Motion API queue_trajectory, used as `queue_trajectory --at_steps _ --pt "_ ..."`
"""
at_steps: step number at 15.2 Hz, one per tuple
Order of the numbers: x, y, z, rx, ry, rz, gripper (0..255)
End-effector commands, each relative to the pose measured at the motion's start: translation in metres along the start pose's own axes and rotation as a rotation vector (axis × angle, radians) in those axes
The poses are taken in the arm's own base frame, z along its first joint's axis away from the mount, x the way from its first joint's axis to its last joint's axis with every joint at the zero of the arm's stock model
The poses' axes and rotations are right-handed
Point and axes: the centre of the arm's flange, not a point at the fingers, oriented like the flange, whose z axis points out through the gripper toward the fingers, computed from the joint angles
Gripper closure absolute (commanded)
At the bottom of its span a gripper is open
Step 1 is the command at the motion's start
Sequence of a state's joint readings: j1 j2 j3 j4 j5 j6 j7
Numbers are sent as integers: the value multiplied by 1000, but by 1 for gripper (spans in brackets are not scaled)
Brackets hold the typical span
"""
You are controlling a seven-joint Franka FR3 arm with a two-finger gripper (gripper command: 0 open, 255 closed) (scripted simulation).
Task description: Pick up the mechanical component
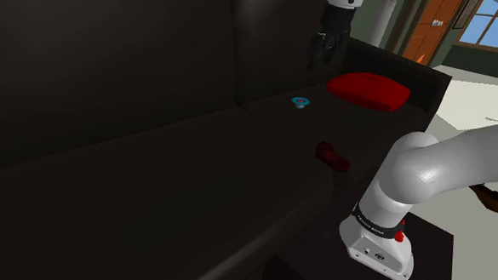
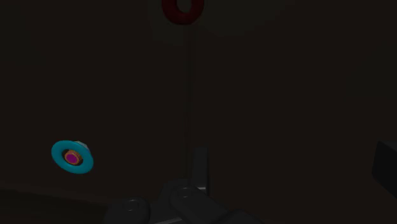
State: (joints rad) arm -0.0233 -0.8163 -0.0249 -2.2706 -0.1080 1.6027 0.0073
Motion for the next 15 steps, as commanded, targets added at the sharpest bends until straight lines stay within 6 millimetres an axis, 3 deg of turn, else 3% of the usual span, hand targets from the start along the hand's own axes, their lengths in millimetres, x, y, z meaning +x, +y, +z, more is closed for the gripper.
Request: queue_trajectory --at_steps 1,15 --pt "0 0 0 0 0 0 0" --pt "-58 70 164 94 -55 -63 0"
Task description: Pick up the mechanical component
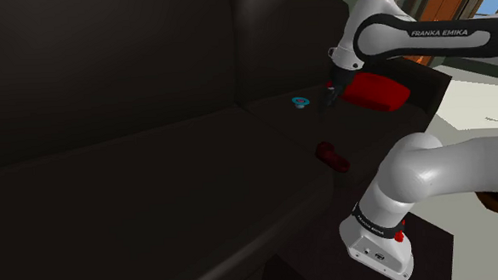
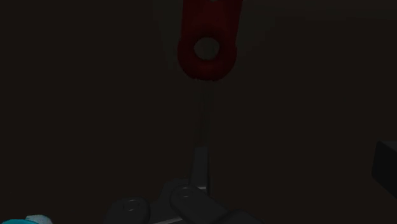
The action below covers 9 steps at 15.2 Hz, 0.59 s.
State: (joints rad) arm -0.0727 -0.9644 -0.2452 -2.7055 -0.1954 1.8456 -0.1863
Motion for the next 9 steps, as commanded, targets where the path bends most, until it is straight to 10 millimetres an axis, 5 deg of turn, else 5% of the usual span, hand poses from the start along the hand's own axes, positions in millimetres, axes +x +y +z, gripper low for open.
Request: queue_trajectory --at_steps 1,9 --pt "-8 10 22 14 -7 -11 0" --pt "-41 50 116 67 -39 -47 0"
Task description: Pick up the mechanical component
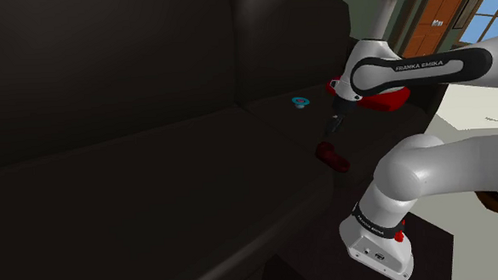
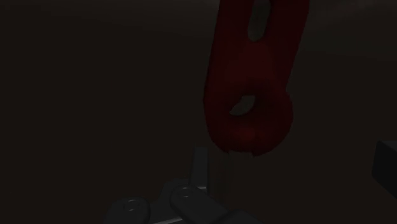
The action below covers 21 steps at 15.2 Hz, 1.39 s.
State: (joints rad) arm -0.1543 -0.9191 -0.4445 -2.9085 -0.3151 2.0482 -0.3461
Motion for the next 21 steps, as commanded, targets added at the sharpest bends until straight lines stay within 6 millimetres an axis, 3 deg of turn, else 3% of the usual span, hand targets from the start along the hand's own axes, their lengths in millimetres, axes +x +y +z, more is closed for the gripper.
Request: queue_trajectory --at_steps 1,9,11,12,21 --pt "-10 11 26 13 -6 -11 0" --pt "-15 17 72 19 -9 -15 0" --pt "-16 17 75 19 -9 -15 0" --pt "-16 17 75 18 -10 -15 255" --pt "-15 17 75 19 -9 -15 255"
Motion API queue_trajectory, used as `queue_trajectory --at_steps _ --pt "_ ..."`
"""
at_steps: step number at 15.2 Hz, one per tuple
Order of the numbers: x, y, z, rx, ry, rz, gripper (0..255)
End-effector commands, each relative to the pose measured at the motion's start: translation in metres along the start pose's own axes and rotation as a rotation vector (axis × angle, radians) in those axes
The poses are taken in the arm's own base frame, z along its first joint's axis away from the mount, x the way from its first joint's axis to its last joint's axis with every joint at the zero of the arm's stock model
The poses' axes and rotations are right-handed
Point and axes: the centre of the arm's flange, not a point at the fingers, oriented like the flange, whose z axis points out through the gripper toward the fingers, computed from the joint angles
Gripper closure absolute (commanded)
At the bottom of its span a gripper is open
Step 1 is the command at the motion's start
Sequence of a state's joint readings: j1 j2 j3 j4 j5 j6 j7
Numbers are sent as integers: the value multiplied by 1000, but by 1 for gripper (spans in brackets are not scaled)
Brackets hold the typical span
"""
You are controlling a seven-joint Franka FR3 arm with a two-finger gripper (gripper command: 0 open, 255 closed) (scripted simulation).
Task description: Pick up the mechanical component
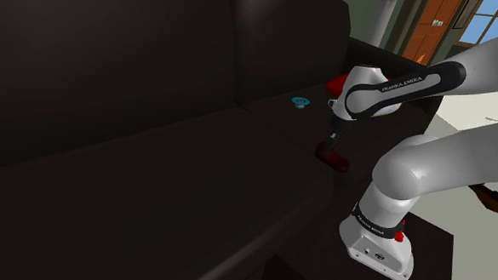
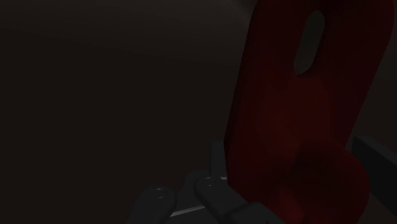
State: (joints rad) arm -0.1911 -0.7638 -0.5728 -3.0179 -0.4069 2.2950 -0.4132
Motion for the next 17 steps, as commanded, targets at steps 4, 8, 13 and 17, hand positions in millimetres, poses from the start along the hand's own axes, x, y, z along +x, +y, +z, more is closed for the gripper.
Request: queue_trajectory --at_steps 4,8,13,17 --pt "1 -1 -20 0 -2 0 255" --pt "2 -3 -41 0 -2 0 255" --pt "3 -5 -68 0 -2 0 255" --pt "4 -5 -79 0 -2 0 255"
